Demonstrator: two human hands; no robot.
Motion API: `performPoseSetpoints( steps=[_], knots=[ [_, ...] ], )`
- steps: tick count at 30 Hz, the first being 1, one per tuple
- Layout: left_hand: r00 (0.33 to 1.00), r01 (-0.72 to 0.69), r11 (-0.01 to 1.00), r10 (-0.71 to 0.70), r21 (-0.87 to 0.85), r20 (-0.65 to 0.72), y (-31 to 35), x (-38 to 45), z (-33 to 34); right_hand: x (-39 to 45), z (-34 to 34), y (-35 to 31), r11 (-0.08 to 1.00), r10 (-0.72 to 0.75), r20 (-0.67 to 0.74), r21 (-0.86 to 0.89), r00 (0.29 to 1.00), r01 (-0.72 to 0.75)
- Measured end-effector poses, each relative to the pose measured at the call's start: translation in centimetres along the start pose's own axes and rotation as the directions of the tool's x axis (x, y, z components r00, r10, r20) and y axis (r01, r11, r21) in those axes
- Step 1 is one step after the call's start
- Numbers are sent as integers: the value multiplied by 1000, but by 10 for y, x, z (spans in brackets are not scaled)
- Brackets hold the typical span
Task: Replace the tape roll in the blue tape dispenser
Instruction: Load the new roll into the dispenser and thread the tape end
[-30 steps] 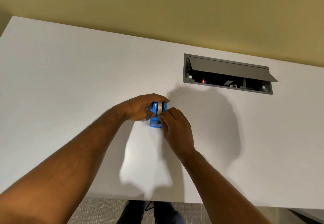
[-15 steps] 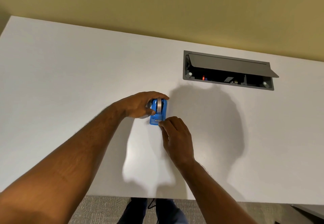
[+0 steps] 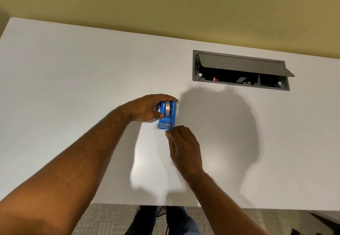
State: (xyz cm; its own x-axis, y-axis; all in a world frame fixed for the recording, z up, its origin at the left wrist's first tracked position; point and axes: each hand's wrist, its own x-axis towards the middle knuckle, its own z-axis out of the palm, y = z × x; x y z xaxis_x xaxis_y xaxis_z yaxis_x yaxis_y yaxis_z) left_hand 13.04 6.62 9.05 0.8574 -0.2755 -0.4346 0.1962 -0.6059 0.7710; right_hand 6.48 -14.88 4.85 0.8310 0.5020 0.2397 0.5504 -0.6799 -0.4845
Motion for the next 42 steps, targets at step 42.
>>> performPoseSetpoints(
  steps=[42],
  knots=[
    [999,-49,999,49,-15,-17,-12,6,5,-12,7,42,913,-177,347,-291,921,285]
  ],
)
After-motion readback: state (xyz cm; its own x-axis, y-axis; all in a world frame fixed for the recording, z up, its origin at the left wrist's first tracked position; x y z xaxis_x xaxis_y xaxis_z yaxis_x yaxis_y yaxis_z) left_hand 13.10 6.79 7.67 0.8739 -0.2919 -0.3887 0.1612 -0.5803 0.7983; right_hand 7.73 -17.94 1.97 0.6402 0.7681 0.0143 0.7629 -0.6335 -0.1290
